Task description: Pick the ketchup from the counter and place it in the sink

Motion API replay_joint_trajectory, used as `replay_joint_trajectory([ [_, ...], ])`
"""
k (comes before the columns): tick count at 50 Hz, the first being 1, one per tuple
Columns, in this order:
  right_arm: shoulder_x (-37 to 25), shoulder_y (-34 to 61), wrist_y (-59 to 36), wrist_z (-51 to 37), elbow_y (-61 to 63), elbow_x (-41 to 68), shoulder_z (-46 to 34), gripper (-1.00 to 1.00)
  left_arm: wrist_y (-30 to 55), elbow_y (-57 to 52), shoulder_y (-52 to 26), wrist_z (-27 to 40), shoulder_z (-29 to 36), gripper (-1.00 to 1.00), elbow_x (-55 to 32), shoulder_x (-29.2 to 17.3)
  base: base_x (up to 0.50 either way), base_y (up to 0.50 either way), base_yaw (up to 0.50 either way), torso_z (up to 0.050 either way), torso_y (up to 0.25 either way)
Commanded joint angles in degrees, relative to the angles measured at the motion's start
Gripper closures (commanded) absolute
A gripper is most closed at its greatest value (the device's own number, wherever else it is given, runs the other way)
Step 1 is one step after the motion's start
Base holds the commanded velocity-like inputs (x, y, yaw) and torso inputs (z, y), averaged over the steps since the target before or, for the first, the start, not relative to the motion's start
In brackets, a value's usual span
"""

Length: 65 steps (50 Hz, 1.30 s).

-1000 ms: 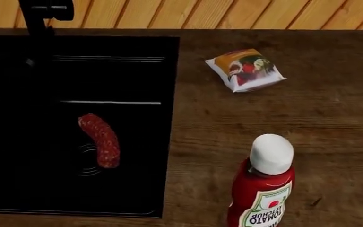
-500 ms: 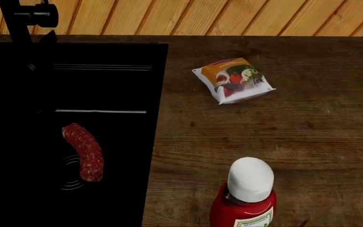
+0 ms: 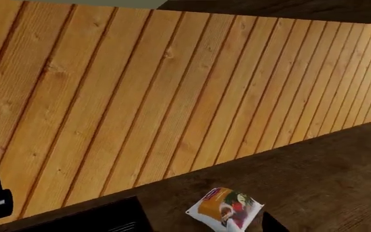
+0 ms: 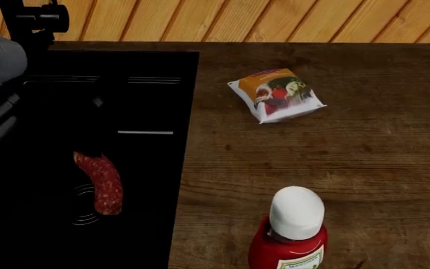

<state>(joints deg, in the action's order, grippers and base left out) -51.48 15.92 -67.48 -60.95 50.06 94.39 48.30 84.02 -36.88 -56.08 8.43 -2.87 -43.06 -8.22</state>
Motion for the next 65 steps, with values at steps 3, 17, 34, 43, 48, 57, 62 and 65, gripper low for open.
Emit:
replay_joint_trajectory([
  [3,1.57,-0.01,0.27,1.78,-0.24,-2.20,-1.11,-1.00,5.73,1.58,-6.06,14.00,4.34,-1.00,-22.21,5.96,0.00,0.00,0.00,0.000,0.000],
  [17,1.56,0.39,0.63,1.97,-0.47,-2.65,-2.94,-1.00,-0.94,5.94,-7.55,29.71,16.38,-1.00,-39.16,7.70,0.00,0.00,0.00,0.000,0.000],
  [34,4.20,-1.68,0.46,7.65,-0.28,-8.45,-2.47,-1.00,-12.61,8.65,-10.88,33.40,29.23,-1.00,-44.68,7.25,0.00,0.00,0.00,0.000,0.000],
  [43,5.25,-2.04,0.81,9.23,-0.41,-10.84,-3.53,-1.00,-15.22,10.30,-9.69,32.10,33.13,-1.00,-44.04,6.53,0.00,0.00,0.00,0.000,0.000],
  [48,5.70,-2.63,0.99,9.82,-0.36,-11.57,-3.34,-1.00,-15.79,10.59,-8.76,31.05,34.95,-1.00,-42.86,5.46,0.00,0.00,0.00,0.000,0.000],
  [57,6.34,-3.48,1.37,11.04,-0.28,-12.81,-3.36,-1.00,-17.06,12.70,-7.32,29.38,37.43,-1.00,-39.84,4.29,0.00,0.00,0.00,0.000,0.000],
  [62,6.67,-3.61,1.55,11.26,-0.24,-13.38,-3.92,-1.00,-17.63,13.31,-7.01,28.24,38.49,-1.00,-38.42,3.54,0.00,0.00,0.00,0.000,0.000],
  [65,6.71,-3.48,1.66,11.30,-0.38,-13.61,-4.31,-1.00,-17.77,13.58,-6.77,28.26,39.03,-1.00,-38.25,3.36,0.00,0.00,0.00,0.000,0.000],
])
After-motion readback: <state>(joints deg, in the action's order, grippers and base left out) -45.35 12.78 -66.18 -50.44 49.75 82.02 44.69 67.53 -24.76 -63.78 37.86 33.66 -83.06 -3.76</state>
